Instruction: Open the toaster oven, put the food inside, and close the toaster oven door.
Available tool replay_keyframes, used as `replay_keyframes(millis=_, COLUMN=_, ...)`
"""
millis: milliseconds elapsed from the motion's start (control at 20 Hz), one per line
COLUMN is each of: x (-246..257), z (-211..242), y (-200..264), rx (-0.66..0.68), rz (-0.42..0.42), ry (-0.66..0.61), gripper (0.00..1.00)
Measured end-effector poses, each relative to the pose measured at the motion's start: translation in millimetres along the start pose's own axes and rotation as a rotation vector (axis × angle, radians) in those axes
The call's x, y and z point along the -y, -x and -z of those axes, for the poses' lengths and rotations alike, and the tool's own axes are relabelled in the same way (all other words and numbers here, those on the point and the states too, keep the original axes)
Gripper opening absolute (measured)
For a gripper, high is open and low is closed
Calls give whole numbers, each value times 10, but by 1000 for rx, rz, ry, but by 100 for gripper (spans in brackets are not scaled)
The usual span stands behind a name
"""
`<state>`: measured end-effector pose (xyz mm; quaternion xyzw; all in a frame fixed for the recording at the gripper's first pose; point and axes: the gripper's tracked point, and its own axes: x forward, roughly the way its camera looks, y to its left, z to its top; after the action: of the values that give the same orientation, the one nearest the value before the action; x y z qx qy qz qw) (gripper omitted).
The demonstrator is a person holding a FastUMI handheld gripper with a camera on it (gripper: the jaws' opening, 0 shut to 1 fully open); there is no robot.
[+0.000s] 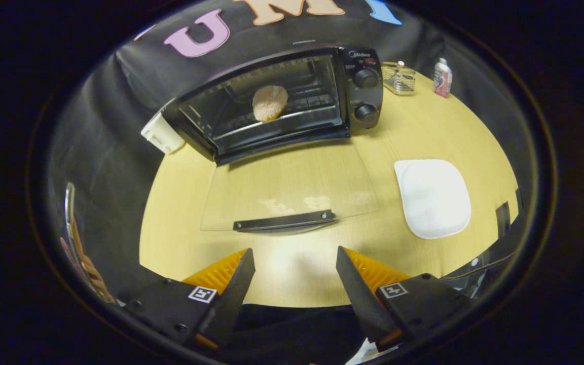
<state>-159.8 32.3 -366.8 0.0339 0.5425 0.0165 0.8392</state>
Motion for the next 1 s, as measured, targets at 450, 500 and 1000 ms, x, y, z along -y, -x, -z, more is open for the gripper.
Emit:
replay_keyframes(millis=450, x=-65, z=166, y=-497, rx=-80, rz=63, ry=92, gripper=100)
replay_keyframes(millis=500, x=-43, z=141, y=-528, rx=-81, rz=79, ry=88, gripper=100)
replay_keyframes(millis=1000, x=3, z=-5, y=-688, rx=-98, rz=128, ry=137, gripper=98)
